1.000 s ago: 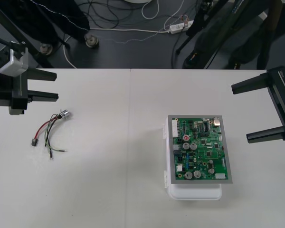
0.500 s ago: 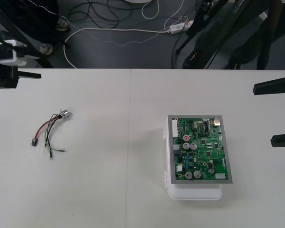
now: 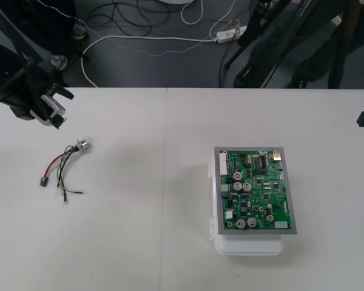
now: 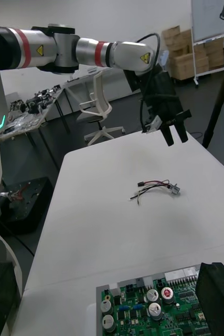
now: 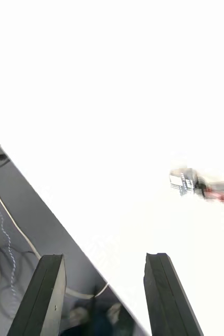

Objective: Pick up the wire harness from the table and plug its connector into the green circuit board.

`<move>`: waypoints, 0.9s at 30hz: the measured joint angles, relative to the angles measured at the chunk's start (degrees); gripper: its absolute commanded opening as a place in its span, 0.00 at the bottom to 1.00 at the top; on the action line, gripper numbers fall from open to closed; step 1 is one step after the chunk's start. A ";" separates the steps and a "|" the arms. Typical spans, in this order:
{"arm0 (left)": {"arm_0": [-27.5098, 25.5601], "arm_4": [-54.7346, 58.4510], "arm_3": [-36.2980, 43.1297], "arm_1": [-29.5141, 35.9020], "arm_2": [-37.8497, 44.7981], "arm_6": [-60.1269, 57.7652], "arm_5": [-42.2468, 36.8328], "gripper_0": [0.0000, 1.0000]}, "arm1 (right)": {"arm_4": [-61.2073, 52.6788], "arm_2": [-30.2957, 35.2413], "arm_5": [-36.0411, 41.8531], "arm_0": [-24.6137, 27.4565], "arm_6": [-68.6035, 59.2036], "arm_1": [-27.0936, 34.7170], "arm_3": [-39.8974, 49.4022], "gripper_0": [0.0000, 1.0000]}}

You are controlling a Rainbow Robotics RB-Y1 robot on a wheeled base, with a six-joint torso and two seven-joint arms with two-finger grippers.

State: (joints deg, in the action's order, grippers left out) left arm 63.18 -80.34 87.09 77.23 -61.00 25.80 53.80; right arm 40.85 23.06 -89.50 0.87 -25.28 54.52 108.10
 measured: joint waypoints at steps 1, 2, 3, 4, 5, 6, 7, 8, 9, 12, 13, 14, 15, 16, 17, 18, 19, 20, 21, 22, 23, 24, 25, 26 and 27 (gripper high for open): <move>2.56 -0.06 -0.70 0.02 -3.61 0.66 -1.06 0.44 | -0.30 0.12 -0.01 0.01 0.19 0.00 -0.53 1.00; 5.07 -0.08 -1.32 0.02 -7.23 0.89 -2.11 0.44 | -0.56 0.37 -0.02 0.02 0.56 -0.01 -1.07 1.00; 7.47 -0.10 -1.97 0.02 -10.76 0.94 -3.36 0.43 | -0.75 0.66 -0.03 0.03 1.27 -0.01 -1.43 1.00; 9.74 -0.10 -2.46 0.01 -14.20 0.95 -4.80 0.43 | -0.99 0.98 -0.04 0.04 1.89 -0.02 -1.59 1.00; 11.80 -0.13 -2.92 0.01 -17.44 1.05 -6.43 0.44 | -1.34 1.30 -0.04 0.04 2.45 -0.02 -1.67 1.00; 13.87 -0.14 -3.25 0.00 -20.78 1.30 -8.07 0.44 | -1.72 1.60 -0.04 0.04 3.29 -0.03 -1.72 1.00; 15.78 -0.15 -3.51 -0.04 -23.98 1.93 -10.01 0.44 | -1.96 1.86 -0.05 0.04 3.98 -0.03 -1.73 1.00; 17.59 -0.18 -3.69 -0.15 -27.13 2.84 -11.78 0.44 | -2.13 2.06 -0.06 0.05 5.01 -0.04 -1.74 1.00; 19.25 -0.20 -3.83 -0.32 -30.13 4.24 -13.64 0.44 | -2.30 2.18 -0.06 0.05 6.22 -0.04 -1.75 1.00; 24.05 -0.20 -3.95 -1.13 -39.24 12.30 -19.51 0.44 | -3.29 2.34 -0.08 0.07 10.94 -0.06 -1.78 1.00; 25.33 -0.20 -3.95 -1.50 -41.75 15.37 -21.03 0.46 | -3.64 2.35 -0.08 0.07 11.86 -0.06 -1.78 1.00; 26.52 -0.20 -3.98 -1.96 -44.11 18.96 -22.36 0.47 | -4.02 2.35 -0.08 0.07 12.40 -0.06 -1.79 1.00; 27.52 -0.20 -4.02 -2.50 -46.16 22.67 -23.64 0.48 | -4.32 2.35 -0.08 0.07 12.43 -0.06 -1.79 1.00; 28.30 -0.20 -4.05 -3.03 -47.78 25.68 -24.64 0.49 | -4.55 2.35 -0.09 0.08 12.44 -0.06 -1.79 1.00; 28.83 -0.20 -4.08 -3.57 -48.98 28.38 -25.41 0.50 | -4.70 2.35 -0.10 0.08 12.51 -0.06 -1.79 1.00; 29.14 -0.20 -4.12 -4.09 -49.75 30.46 -26.08 0.50 | -4.80 2.35 -0.10 0.08 12.85 -0.07 -1.78 1.00; 29.21 -0.20 -4.13 -4.59 -50.13 31.81 -26.56 0.49 | -4.84 2.35 -0.10 0.08 13.92 -0.07 -1.78 1.00; 29.21 -0.23 -4.17 -5.08 -50.28 32.45 -26.86 0.50 | -4.86 2.35 -0.10 0.08 15.15 -0.07 -1.78 1.00; 29.21 -0.32 -4.19 -5.61 -50.40 32.55 -27.09 0.50 | -4.87 2.35 -0.10 0.08 16.56 -0.08 -1.78 1.00; 29.21 -0.42 -4.20 -6.12 -50.52 32.55 -27.27 0.50 | -4.87 2.35 -0.10 0.08 17.75 -0.08 -1.78 1.00; 29.21 -0.54 -4.21 -6.63 -50.72 32.56 -27.45 0.50 | -4.88 2.35 -0.10 0.08 18.12 -0.08 -1.78 1.00; 29.21 -0.63 -4.22 -7.09 -50.97 32.60 -27.59 0.49 | -4.89 2.34 -0.10 0.09 18.11 -0.08 -1.78 1.00; 29.21 -0.71 -4.23 -7.52 -51.35 32.72 -27.72 0.50 | -4.90 2.34 -0.10 0.09 18.11 -0.08 -1.78 1.00; 29.21 -0.82 -4.24 -7.94 -51.86 33.19 -27.88 0.50 | -4.95 2.31 -0.11 0.09 18.11 -0.08 -1.78 1.00; 29.21 -0.92 -4.25 -8.28 -52.33 34.14 -28.03 0.50 | -5.03 2.26 -0.11 0.09 18.11 -0.09 -1.78 1.00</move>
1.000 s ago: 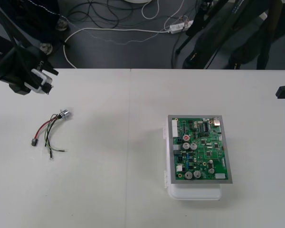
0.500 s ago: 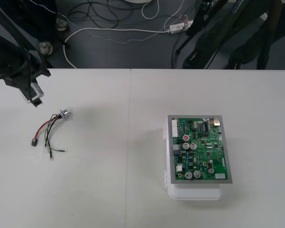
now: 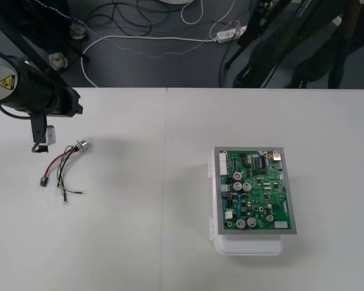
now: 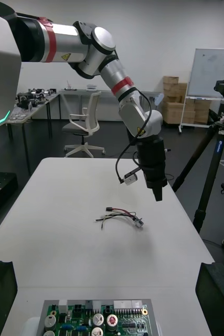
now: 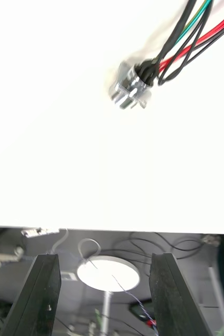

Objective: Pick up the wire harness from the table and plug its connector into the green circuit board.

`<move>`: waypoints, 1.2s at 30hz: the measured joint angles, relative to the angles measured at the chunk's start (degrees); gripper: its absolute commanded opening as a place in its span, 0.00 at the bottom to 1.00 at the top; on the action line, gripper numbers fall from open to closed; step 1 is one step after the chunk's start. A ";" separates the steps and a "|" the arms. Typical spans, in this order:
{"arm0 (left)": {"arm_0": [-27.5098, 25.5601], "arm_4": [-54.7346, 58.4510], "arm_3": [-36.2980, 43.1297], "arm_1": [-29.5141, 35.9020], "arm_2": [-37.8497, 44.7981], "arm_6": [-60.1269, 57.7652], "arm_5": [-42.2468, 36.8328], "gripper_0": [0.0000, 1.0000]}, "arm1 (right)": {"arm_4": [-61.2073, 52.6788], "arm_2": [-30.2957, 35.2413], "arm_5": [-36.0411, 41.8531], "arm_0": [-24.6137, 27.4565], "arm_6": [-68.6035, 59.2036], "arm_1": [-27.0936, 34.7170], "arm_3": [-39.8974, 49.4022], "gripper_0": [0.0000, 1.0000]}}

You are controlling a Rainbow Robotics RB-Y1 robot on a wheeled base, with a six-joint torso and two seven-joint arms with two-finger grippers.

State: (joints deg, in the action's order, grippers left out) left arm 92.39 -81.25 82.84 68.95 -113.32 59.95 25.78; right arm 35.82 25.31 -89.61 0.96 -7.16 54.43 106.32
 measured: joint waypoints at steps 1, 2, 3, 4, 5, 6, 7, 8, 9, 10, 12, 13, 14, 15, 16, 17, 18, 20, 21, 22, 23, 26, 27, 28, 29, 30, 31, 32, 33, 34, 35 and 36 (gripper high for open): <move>0.00 -0.08 0.00 -0.26 -0.49 1.15 -0.11 0.50 | -0.09 -0.12 0.00 0.00 0.00 0.00 0.00 1.00; 0.00 -0.23 -0.01 -0.50 -1.00 2.90 -0.20 0.50 | -0.16 -0.36 0.00 0.00 0.00 0.00 0.00 1.00; 0.00 -0.35 -0.03 -0.73 -1.47 4.88 -0.25 0.50 | -0.18 -0.62 0.00 0.00 0.00 0.00 0.00 1.00; 0.00 -0.44 -0.08 -0.96 -1.95 7.19 -0.29 0.50 | -0.20 -0.90 0.00 0.00 0.00 0.00 0.00 1.00; 0.00 -0.64 -0.21 -1.22 -2.53 10.20 -0.32 0.50 | -0.20 -1.16 0.00 0.00 0.00 0.00 0.00 1.00; 0.00 -0.83 -0.38 -1.47 -3.08 12.85 -0.34 0.50 | -0.20 -1.35 0.00 0.00 0.00 0.00 0.00 1.00; 0.00 -1.07 -0.57 -1.78 -3.65 15.44 -0.37 0.50 | -0.20 -1.48 0.00 0.00 0.00 0.00 0.00 1.00; 0.00 -1.33 -0.83 -2.13 -4.24 18.08 -0.40 0.50 | -0.19 -1.54 0.00 0.00 0.00 0.00 0.00 1.00; 0.00 -1.51 -1.10 -2.51 -4.76 19.97 -0.42 0.50 | -0.17 -1.54 0.00 0.00 0.00 0.00 0.00 1.00; 0.00 -1.70 -1.43 -3.00 -5.22 21.46 -0.43 0.50 | -0.10 -1.55 0.00 0.00 0.00 0.00 0.00 1.00; 0.00 -2.05 -2.10 -4.05 -6.08 22.02 -0.45 0.50 | 0.04 -1.57 0.00 0.00 0.00 0.00 0.00 1.00; 0.00 -2.23 -2.47 -4.59 -6.50 22.02 -0.46 0.50 | 0.15 -1.58 0.00 0.00 0.00 0.00 -0.01 1.00; 0.00 -2.45 -2.83 -5.16 -6.92 22.02 -0.46 0.50 | 0.29 -1.60 0.00 0.00 0.00 0.00 -0.01 1.00; 0.00 -2.69 -3.20 -5.72 -7.36 22.02 -0.46 0.50 | 0.42 -1.63 0.00 0.00 0.00 0.00 -0.03 1.00; 0.00 -2.92 -3.60 -6.30 -7.75 22.02 -0.47 0.50 | 0.62 -1.63 0.00 0.00 0.00 0.00 -0.11 1.00; 0.00 -3.14 -3.98 -6.95 -8.17 22.02 -0.47 0.50 | 0.91 -1.63 0.00 0.00 0.00 0.00 -0.24 1.00; 0.00 -3.39 -4.37 -7.58 -8.60 22.02 -0.47 0.50 | 1.20 -1.64 0.00 0.00 0.00 0.00 -0.39 1.00; 0.00 -3.70 -4.95 -8.76 -9.32 22.02 -0.47 0.50 | 1.59 -1.64 0.00 0.00 0.00 0.00 -0.69 1.00; 0.00 -3.80 -5.17 -9.27 -9.64 22.02 -0.47 0.50 | 1.71 -1.65 0.00 0.00 0.00 -0.01 -0.77 1.00; 0.00 -3.83 -5.30 -9.68 -9.90 22.02 -0.47 0.50 | 1.83 -1.65 0.00 0.00 0.00 -0.02 -0.81 1.00; 0.00 -3.84 -5.40 -10.05 -10.10 22.02 -0.46 0.50 | 1.99 -1.65 0.00 0.00 0.00 -0.03 -0.84 1.00; 0.00 -3.85 -5.45 -10.81 -10.28 22.02 -0.33 0.61 | 2.78 -1.65 0.00 0.00 0.00 -0.27 -0.85 1.00; 0.00 -3.85 -5.46 -10.97 -10.28 22.02 -0.26 0.65 | 3.17 -1.65 0.00 -0.01 0.00 -0.43 -0.85 1.00; 0.00 -3.85 -5.46 -11.07 -10.28 22.02 -0.18 0.71 | 3.47 -1.65 0.00 -0.01 0.00 -0.63 -0.85 1.00; 0.00 -3.85 -5.47 -11.14 -10.28 22.02 -0.09 0.74 | 3.66 -1.65 0.00 -0.01 0.00 -0.82 -0.85 1.00; 0.00 -3.85 -5.49 -11.17 -10.28 22.02 -0.01 0.79 | 3.86 -1.65 0.00 -0.01 0.00 -1.03 -0.85 1.00; 0.00 -3.85 -5.51 -11.19 -10.28 22.02 0.11 0.81 | 3.95 -1.65 0.00 -0.01 0.00 -1.22 -0.87 1.00; 0.00 -3.85 -5.59 -11.20 -10.28 22.02 0.22 0.84 | 4.01 -1.65 0.00 -0.01 0.00 -1.38 -0.89 1.00; -0.01 -3.85 -5.71 -11.22 -10.28 22.02 0.29 0.88 | 4.06 -1.65 0.00 -0.01 0.00 -1.49 -0.92 1.00; -0.03 -3.85 -5.90 -11.23 -10.29 22.02 0.38 0.89 | 4.10 -1.65 0.00 -0.01 0.00 -1.56 -0.95 1.00; -0.08 -3.85 -6.25 -11.28 -10.29 22.02 0.50 0.90 | 4.16 -1.65 0.00 -0.01 0.00 -1.61 -1.01 1.00; -0.16 -3.85 -6.73 -11.36 -10.29 22.02 0.57 0.91 | 4.22 -1.65 0.00 -0.01 0.00 -1.65 -1.07 1.00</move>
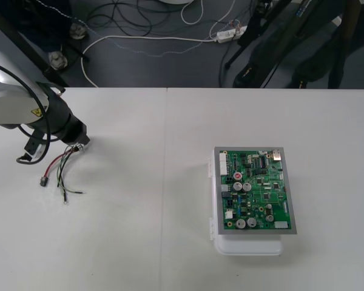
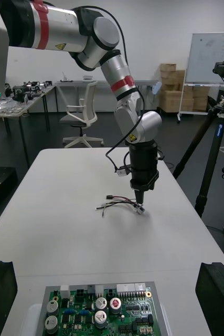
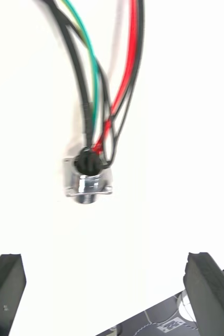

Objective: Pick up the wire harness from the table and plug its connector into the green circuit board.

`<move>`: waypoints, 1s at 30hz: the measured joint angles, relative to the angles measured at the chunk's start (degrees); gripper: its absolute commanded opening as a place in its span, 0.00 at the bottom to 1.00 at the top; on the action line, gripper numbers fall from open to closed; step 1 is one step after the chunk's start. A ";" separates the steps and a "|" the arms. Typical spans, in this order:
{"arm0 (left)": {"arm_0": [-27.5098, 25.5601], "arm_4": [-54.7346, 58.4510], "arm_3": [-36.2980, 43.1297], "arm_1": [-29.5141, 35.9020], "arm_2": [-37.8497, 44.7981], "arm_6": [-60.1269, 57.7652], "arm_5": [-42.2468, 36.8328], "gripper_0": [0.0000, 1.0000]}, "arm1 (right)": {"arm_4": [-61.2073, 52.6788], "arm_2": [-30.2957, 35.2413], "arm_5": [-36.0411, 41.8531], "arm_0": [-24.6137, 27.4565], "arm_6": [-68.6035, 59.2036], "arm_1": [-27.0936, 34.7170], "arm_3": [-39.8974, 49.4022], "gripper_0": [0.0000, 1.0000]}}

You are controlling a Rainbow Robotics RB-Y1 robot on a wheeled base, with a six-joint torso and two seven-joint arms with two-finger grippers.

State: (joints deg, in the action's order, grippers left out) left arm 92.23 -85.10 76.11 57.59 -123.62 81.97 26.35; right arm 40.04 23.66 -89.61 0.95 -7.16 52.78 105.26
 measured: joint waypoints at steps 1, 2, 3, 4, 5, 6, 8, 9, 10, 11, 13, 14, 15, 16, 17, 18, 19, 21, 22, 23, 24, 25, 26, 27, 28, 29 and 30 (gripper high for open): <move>-0.13 0.00 -0.60 -0.14 0.00 0.00 0.04 0.91 | 0.15 0.00 0.00 0.00 0.00 -0.02 -0.04 1.00; -0.34 0.01 -1.43 -0.35 0.00 0.00 0.06 0.91 | 0.31 0.00 0.00 0.00 0.00 -0.03 -0.06 1.00; -0.60 0.02 -2.29 -0.63 0.00 0.00 0.06 0.91 | 0.42 0.00 0.00 0.00 0.00 -0.04 -0.07 1.00; -0.91 0.03 -3.08 -0.93 0.00 0.00 0.06 0.91 | 0.51 0.00 0.00 0.00 0.00 -0.05 -0.07 1.00; -1.20 0.04 -3.74 -1.21 0.00 0.00 0.06 0.91 | 0.58 0.00 0.00 0.00 0.00 -0.05 -0.08 1.00; -1.49 0.04 -4.34 -1.49 0.00 0.00 0.06 0.91 | 0.70 0.00 0.00 0.00 0.00 -0.05 -0.09 1.00; -2.05 0.08 -5.15 -1.96 0.00 0.00 0.05 0.91 | 1.11 0.00 0.00 0.00 0.00 -0.06 -0.09 1.00; -2.30 0.11 -5.43 -2.15 0.00 0.00 0.04 0.91 | 1.27 0.00 0.00 0.00 0.00 -0.07 -0.09 1.00; -2.57 0.23 -5.67 -2.35 0.00 0.00 0.03 0.91 | 1.43 0.00 0.00 0.00 0.00 -0.07 -0.11 1.00; -2.80 0.39 -5.85 -2.52 0.00 0.00 0.02 0.91 | 1.51 0.00 0.00 0.00 0.00 -0.08 -0.13 1.00; -3.35 0.84 -6.34 -2.88 0.00 0.00 -0.06 0.91 | 1.58 0.00 0.00 0.00 0.00 -0.09 -0.17 1.00; -3.67 1.10 -6.66 -3.09 0.00 0.00 -0.10 0.91 | 1.61 0.00 0.00 0.00 0.00 -0.09 -0.22 1.00; -4.08 1.34 -7.13 -3.35 0.00 0.00 -0.13 0.91 | 1.62 0.00 0.00 0.00 0.00 -0.10 -0.26 1.00; -4.55 1.61 -7.80 -3.67 0.00 0.00 -0.18 0.91 | 1.63 0.00 0.00 0.00 0.00 -0.10 -0.31 1.00; -5.00 1.83 -8.37 -3.99 0.00 0.00 -0.22 0.91 | 1.65 0.00 0.00 0.00 0.00 -0.10 -0.36 1.00; -5.46 2.01 -8.95 -4.32 0.00 0.00 -0.34 0.91 | 1.66 0.00 0.00 0.00 0.00 -0.10 -0.43 1.00; -5.94 2.23 -9.56 -4.62 0.00 0.00 -0.55 0.91 | 1.66 0.00 0.00 0.00 0.00 -0.10 -0.53 1.00; -6.76 2.54 -10.29 -5.09 0.00 0.00 -1.06 0.91 | 1.66 0.00 0.00 0.00 0.00 -0.11 -0.91 1.00; -7.11 2.70 -10.53 -5.26 0.00 0.00 -1.31 0.91 | 1.67 0.00 0.00 0.00 0.00 -0.11 -1.15 1.00; -7.43 2.87 -10.76 -5.44 0.00 0.00 -1.55 0.91 | 1.67 0.00 0.00 0.00 0.00 -0.11 -1.34 1.00; -7.72 3.06 -10.99 -5.62 0.00 0.00 -1.78 0.91 | 1.67 0.00 0.00 0.00 0.00 -0.11 -1.52 1.00; -8.02 3.26 -11.22 -5.84 0.00 0.00 -1.98 0.91 | 1.67 0.00 0.00 0.00 0.00 -0.11 -1.68 1.00; -8.28 3.47 -11.39 -6.07 0.00 0.00 -2.13 0.91 | 1.67 0.00 0.00 0.00 0.00 -0.11 -1.82 1.00; -8.51 3.70 -11.54 -6.29 0.00 0.00 -2.34 0.91 | 1.68 0.00 0.00 0.00 0.00 -0.11 -1.94 1.00; -8.69 3.87 -11.63 -6.47 0.00 0.00 -2.54 0.91 | 1.68 0.00 0.00 0.00 0.00 -0.11 -2.01 1.00; -8.87 4.05 -11.68 -6.65 0.00 0.00 -2.76 0.91 | 1.68 0.00 0.00 -0.01 0.00 -0.11 -2.08 1.00; -9.04 4.20 -11.72 -6.80 0.00 0.00 -3.01 0.91 | 1.68 0.00 0.00 -0.01 0.00 -0.11 -2.15 1.00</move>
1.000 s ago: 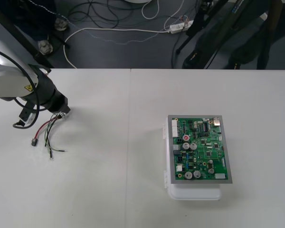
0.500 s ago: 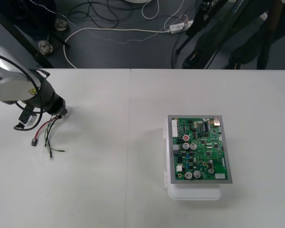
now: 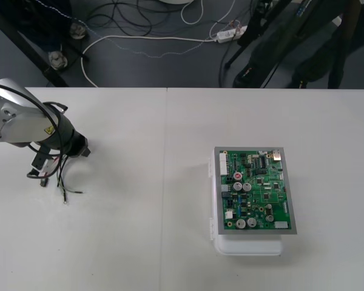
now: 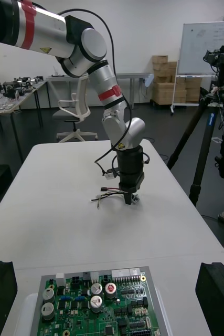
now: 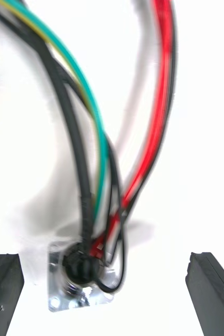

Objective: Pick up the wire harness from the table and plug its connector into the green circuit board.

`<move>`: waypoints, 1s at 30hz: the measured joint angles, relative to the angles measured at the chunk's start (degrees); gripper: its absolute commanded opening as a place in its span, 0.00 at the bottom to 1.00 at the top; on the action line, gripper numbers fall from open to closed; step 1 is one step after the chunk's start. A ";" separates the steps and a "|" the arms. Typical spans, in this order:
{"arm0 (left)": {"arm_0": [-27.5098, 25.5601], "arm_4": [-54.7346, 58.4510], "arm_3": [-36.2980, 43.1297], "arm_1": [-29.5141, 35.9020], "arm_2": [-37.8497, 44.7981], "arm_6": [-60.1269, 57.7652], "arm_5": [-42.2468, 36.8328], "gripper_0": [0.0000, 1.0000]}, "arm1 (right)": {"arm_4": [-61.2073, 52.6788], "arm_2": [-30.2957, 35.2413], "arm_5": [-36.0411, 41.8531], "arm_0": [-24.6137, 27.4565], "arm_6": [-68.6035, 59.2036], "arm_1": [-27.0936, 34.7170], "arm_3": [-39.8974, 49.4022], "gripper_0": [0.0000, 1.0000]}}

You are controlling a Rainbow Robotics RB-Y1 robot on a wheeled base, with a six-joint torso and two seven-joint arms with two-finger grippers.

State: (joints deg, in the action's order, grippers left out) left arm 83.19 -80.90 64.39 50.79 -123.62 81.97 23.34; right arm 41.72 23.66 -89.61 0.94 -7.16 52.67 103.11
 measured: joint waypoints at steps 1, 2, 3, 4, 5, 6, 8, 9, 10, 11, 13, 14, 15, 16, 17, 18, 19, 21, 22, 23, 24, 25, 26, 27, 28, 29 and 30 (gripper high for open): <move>-0.15 0.15 -0.03 -0.13 0.00 0.00 -0.24 0.91 | 0.00 0.00 0.00 0.00 0.00 0.00 -0.03 1.00; -0.27 0.28 -0.07 -0.26 0.00 0.00 -0.45 0.91 | 0.00 0.00 0.00 0.00 0.00 0.00 -0.06 1.00; -0.37 0.41 -0.14 -0.41 0.00 0.00 -0.62 0.91 | 0.00 0.00 0.00 0.00 0.00 0.00 -0.08 1.00; -0.48 0.51 -0.28 -0.57 0.00 0.00 -0.78 0.91 | 0.00 0.00 0.00 0.00 0.00 0.00 -0.11 1.00; -0.57 0.64 -0.53 -0.79 0.00 0.00 -0.88 0.91 | 0.00 0.00 0.00 0.00 0.00 0.00 -0.21 1.00; -0.64 0.75 -0.83 -1.01 0.00 0.00 -0.98 0.91 | 0.00 0.00 0.00 0.00 0.00 0.00 -0.31 1.00; -0.68 0.92 -1.56 -1.48 0.00 0.00 -1.12 0.91 | 0.00 0.00 0.00 0.00 0.00 -0.01 -0.58 1.00; -0.68 0.95 -1.92 -1.70 0.00 0.00 -1.17 0.91 | 0.00 0.00 0.00 0.00 0.00 -0.01 -0.70 1.00; -0.68 0.96 -2.22 -1.89 0.00 0.00 -1.21 0.91 | 0.00 0.00 0.00 0.00 0.00 -0.01 -0.82 1.00; -0.68 0.96 -2.51 -2.08 0.00 0.00 -1.27 0.91 | 0.00 0.00 0.00 0.00 0.00 -0.01 -0.94 1.00; -0.68 0.97 -3.06 -2.42 0.00 0.00 -1.36 0.91 | 0.00 0.00 0.00 0.00 0.00 -0.01 -1.07 1.00; -0.68 0.97 -3.20 -2.53 0.00 0.00 -1.38 0.91 | 0.00 0.00 0.00 0.00 0.00 -0.01 -1.10 1.00; -0.68 0.97 -3.28 -2.61 0.00 0.00 -1.46 0.91 | 0.00 0.00 0.00 0.00 0.00 -0.01 -1.11 1.00; -0.68 0.97 -3.30 -2.64 0.00 0.00 -1.57 0.91 | 0.00 0.00 0.00 0.00 0.00 -0.01 -1.13 1.00; -0.68 0.97 -3.33 -2.65 0.00 0.00 -1.67 0.91 | 0.00 0.00 0.00 0.00 0.00 -0.01 -1.18 1.00; -0.68 0.97 -3.34 -2.65 0.00 0.00 -1.75 0.91 | 0.00 0.00 0.00 0.00 0.00 -0.01 -1.23 1.00; -0.68 0.97 -3.35 -2.65 0.00 0.00 -1.83 0.91 | 0.01 0.00 0.00 0.00 0.00 -0.01 -1.27 1.00; -0.68 0.97 -3.36 -2.65 0.00 0.00 -1.93 0.91 | 0.01 0.00 0.00 0.00 0.00 -0.01 -1.29 1.00; -0.68 0.97 -3.36 -2.65 0.00 0.00 -1.93 0.91 | 0.01 0.00 0.00 0.00 0.00 -0.01 -1.30 1.00; -0.68 0.97 -3.36 -2.67 0.00 0.00 -1.94 0.91 | 0.01 0.00 0.00 0.00 0.00 -0.01 -1.31 1.00; -0.68 0.97 -3.36 -2.70 0.00 0.00 -1.94 0.91 | 0.01 0.00 0.00 0.00 0.00 -0.01 -1.32 1.00; -0.68 0.97 -3.36 -2.72 0.00 0.00 -1.94 0.91 | 0.01 0.00 0.00 0.00 0.00 -0.01 -1.32 1.00; -0.69 0.97 -3.36 -2.74 0.00 0.00 -1.94 0.91 | 0.01 0.00 0.00 0.00 0.00 -0.01 -1.33 1.00; -0.71 0.97 -3.36 -2.76 0.00 0.00 -1.94 0.91 | 0.01 0.00 0.00 0.00 0.00 -0.01 -1.35 1.00; -0.73 0.97 -3.36 -2.77 0.00 0.00 -1.94 0.91 | 0.01 0.00 0.00 0.00 0.00 -0.01 -1.38 1.00; -0.76 0.97 -3.37 -2.77 0.00 0.00 -1.94 0.91 | 0.01 0.00 0.00 0.00 0.00 -0.01 -1.41 1.00; -0.80 0.97 -3.37 -2.77 0.00 0.00 -1.94 0.91 | 0.01 0.00 0.00 0.00 0.00 -0.01 -1.44 1.00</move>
State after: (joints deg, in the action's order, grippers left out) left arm 82.39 -79.93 61.02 48.01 -123.62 81.97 21.40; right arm 41.73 23.66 -89.61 0.94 -7.16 52.66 101.67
